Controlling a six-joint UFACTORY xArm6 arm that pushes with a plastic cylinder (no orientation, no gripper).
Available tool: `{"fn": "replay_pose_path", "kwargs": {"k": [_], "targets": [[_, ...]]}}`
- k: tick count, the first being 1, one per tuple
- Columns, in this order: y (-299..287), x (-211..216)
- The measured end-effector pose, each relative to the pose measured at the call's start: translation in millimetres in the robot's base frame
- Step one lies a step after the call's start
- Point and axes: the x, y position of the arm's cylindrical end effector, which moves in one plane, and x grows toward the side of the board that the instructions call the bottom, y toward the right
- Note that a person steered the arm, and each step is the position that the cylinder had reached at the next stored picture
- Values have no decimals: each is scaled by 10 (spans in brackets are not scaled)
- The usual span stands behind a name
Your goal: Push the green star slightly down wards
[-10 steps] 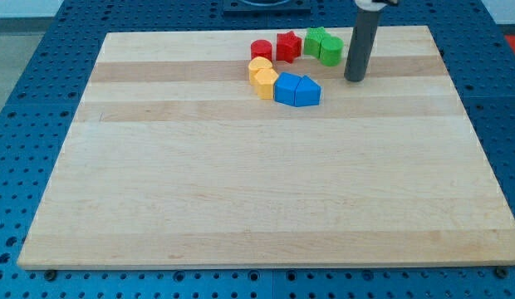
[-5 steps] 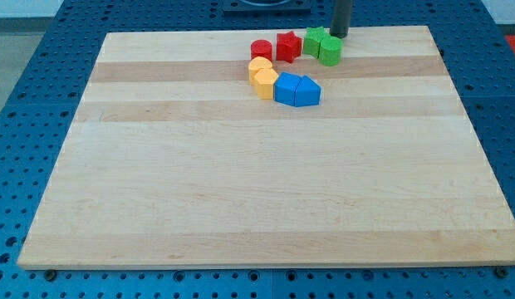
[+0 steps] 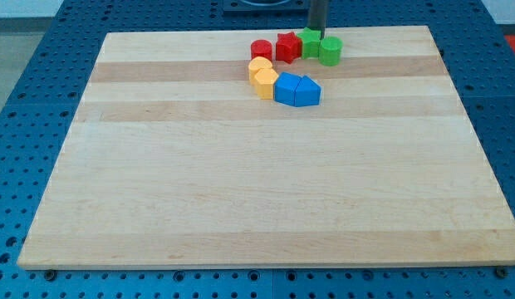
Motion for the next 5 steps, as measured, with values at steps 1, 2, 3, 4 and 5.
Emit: {"fn": "replay_pose_path", "kwargs": {"k": [1, 2, 3, 4, 5], "targets": [[-43, 10], [-187, 10], [-251, 11], [-254, 4], [-263, -123]]}}
